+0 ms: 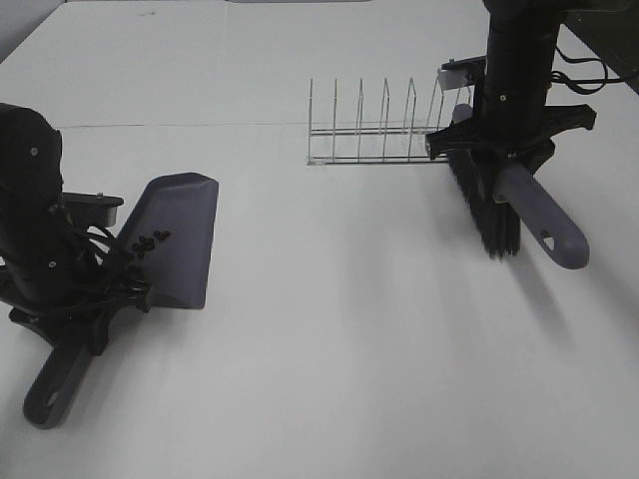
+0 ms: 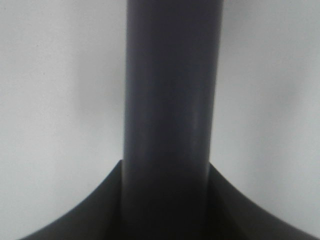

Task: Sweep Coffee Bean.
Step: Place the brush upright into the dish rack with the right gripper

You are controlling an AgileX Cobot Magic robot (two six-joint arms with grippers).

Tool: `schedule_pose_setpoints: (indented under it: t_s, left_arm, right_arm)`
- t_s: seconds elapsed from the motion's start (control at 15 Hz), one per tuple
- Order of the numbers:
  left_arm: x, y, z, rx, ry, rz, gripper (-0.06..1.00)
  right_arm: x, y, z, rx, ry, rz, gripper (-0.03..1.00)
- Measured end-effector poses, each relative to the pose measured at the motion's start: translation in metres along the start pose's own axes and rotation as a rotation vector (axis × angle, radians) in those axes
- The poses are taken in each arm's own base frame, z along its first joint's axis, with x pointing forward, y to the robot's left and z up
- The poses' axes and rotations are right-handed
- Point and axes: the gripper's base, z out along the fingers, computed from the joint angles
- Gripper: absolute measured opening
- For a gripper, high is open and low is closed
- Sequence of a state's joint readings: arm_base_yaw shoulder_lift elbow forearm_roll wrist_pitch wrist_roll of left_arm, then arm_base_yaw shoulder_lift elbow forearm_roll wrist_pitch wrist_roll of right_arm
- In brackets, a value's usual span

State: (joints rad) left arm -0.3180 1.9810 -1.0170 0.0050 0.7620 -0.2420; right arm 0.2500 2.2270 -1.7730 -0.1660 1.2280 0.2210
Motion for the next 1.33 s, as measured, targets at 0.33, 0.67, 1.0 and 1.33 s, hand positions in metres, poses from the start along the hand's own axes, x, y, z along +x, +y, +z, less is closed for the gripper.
schedule_pose_setpoints:
  t_s: [0.33,0.67,1.0,1.33]
  left_arm:
    - [0.0,0.0,0.0,0.0,0.0,0.0,0.35]
    - [0.0,0.0,0.0,0.0,0.0,0.0,0.35]
    - [0.0,0.0,0.0,0.004,0.0,0.002,0.35]
    - [0.0,0.0,0.0,0.004,0.0,0.002,0.35]
  right_arm:
    - [-0.001,0.002,0.0,-0.021,-0.012,0.007,0.31]
    - [-0.022,0.005,0.0,-0.029,-0.059,0.015,0.31]
    - [-0.055,0.006,0.007,-0.015,-0.134,0.03,0.31]
    - [-0.064,-0.002,0.01,-0.05,-0.152,0.065,0.31]
